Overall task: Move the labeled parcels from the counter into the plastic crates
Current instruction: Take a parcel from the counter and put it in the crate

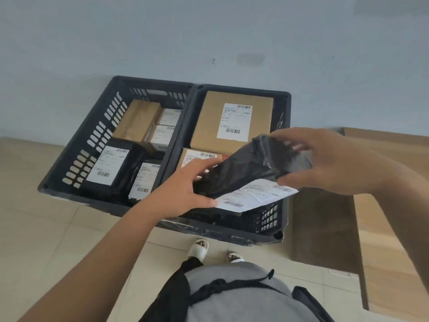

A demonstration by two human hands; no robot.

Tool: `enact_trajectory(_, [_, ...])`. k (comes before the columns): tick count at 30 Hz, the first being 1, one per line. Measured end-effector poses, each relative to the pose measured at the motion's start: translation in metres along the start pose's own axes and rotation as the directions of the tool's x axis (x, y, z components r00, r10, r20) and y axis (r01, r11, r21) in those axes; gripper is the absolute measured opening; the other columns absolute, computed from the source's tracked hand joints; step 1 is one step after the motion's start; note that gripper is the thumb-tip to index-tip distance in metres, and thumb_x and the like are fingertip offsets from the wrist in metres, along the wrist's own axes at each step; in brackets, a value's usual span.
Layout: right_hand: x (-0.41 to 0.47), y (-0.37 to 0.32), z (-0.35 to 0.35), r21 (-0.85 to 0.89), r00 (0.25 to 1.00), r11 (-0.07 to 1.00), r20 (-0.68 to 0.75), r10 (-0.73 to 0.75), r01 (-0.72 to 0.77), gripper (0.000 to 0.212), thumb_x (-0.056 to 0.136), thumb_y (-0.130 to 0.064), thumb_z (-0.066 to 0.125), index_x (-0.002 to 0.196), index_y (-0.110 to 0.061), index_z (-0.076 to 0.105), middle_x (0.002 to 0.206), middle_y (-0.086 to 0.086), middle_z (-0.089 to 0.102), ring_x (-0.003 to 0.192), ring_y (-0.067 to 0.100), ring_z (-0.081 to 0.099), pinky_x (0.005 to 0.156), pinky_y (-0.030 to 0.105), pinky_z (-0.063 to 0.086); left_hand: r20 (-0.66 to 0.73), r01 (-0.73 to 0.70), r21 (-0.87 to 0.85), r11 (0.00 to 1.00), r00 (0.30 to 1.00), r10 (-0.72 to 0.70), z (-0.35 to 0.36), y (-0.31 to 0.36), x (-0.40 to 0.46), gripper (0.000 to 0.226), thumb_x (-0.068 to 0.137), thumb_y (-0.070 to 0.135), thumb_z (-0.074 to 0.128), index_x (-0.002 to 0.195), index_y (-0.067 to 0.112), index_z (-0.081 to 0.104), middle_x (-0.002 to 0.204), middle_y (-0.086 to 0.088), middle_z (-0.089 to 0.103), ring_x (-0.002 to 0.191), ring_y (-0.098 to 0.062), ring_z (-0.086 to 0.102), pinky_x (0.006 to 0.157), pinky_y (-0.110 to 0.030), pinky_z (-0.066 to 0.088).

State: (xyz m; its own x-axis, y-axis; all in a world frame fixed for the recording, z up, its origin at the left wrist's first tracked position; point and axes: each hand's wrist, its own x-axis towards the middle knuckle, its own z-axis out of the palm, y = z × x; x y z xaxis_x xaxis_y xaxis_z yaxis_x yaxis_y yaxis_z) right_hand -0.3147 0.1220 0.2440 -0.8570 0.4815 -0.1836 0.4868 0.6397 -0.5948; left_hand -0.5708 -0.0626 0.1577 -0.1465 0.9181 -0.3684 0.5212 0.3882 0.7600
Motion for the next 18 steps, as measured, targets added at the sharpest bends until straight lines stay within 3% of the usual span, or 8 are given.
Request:
enact_trajectory(1, [-0.002, -0.003, 0.001, -0.015, 1.000, 1.000, -0.013, 0.022, -0.022, 0.087, 0.071, -0.054, 0.081, 0.150, -0.037, 0.050, 0.130, -0.028, 0.058, 0.112, -0.007, 0.060, 0.102, 0.019, 0.041, 0.037, -0.007, -0.005, 1.000, 0.999, 0.007, -0.001, -0.003, 0.005, 0.088, 0.078, 0.031, 0.091, 0.113, 0.087, 0.033, 0.111, 0.059, 0.041, 0.103, 0.020, 0.049, 0.069, 0.003, 0.043])
enact_trajectory(3, [-0.008, -0.011, 0.008, -0.069, 0.997, 0.995, -0.034, 0.066, -0.069, 0.090, 0.070, -0.057, 0.079, 0.152, -0.034, 0.050, 0.127, -0.027, 0.056, 0.110, -0.004, 0.057, 0.094, 0.014, 0.040, 0.104, -0.013, 0.018, 1.000, 0.995, 0.011, -0.004, -0.013, 0.014, 0.084, 0.077, 0.037, 0.090, 0.117, 0.084, 0.034, 0.117, 0.050, 0.043, 0.108, 0.016, 0.049, 0.082, -0.004, 0.043])
enact_trajectory(6, [-0.016, -0.023, 0.027, -0.202, 0.995, 0.974, -0.027, 0.100, -0.104, 0.087, 0.074, -0.057, 0.077, 0.152, -0.033, 0.049, 0.125, -0.026, 0.056, 0.112, 0.004, 0.057, 0.095, 0.025, 0.043, 0.182, 0.011, 0.075, 0.997, 0.983, -0.024, -0.012, -0.033, 0.023, 0.081, 0.081, 0.040, 0.085, 0.139, 0.065, 0.035, 0.134, 0.029, 0.046, 0.119, 0.002, 0.049, 0.095, -0.024, 0.041])
enact_trajectory(9, [-0.018, -0.033, 0.042, -0.343, 0.981, 0.921, 0.001, 0.195, -0.183, 0.082, 0.080, -0.057, 0.075, 0.153, -0.037, 0.044, 0.132, -0.021, 0.058, 0.117, 0.011, 0.058, 0.091, 0.033, 0.045, 0.225, 0.055, 0.206, 0.977, 0.969, -0.102, -0.011, -0.053, 0.030, 0.064, 0.092, 0.030, 0.075, 0.146, 0.046, 0.045, 0.149, 0.014, 0.048, 0.125, -0.010, 0.049, 0.096, -0.027, 0.037])
enact_trajectory(12, [-0.019, -0.041, 0.056, -0.427, 0.972, 0.879, 0.000, 0.234, -0.212, 0.082, 0.079, -0.060, 0.074, 0.152, -0.038, 0.044, 0.118, -0.022, 0.054, 0.104, 0.005, 0.047, 0.082, 0.030, 0.040, 0.310, 0.048, 0.337, 0.940, 0.937, -0.159, 0.002, -0.065, 0.037, 0.064, 0.092, 0.025, 0.072, 0.150, 0.037, 0.048, 0.155, 0.007, 0.048, 0.135, -0.019, 0.051, 0.104, -0.032, 0.045])
enact_trajectory(15, [-0.010, -0.051, 0.070, -0.480, 0.966, 0.850, 0.020, 0.258, -0.217, 0.084, 0.078, -0.060, 0.073, 0.153, -0.038, 0.043, 0.115, -0.021, 0.051, 0.100, 0.006, 0.039, 0.078, 0.029, 0.038, 0.361, -0.003, 0.480, 0.877, 0.912, -0.194, 0.015, -0.073, 0.048, 0.064, 0.087, 0.028, 0.076, 0.147, 0.031, 0.054, 0.146, 0.001, 0.058, 0.126, -0.025, 0.059, 0.103, -0.043, 0.052])
enact_trajectory(18, [0.007, -0.057, 0.082, -0.500, 0.953, 0.836, 0.065, 0.297, -0.226, 0.083, 0.079, -0.058, 0.072, 0.154, -0.037, 0.042, 0.123, -0.013, 0.056, 0.105, 0.011, 0.044, 0.081, 0.030, 0.041, 0.337, -0.032, 0.582, 0.812, 0.919, -0.205, 0.025, -0.084, 0.056, 0.041, 0.088, 0.027, 0.076, 0.128, 0.024, 0.066, 0.122, -0.001, 0.068, 0.110, -0.027, 0.066, 0.092, -0.041, 0.057])
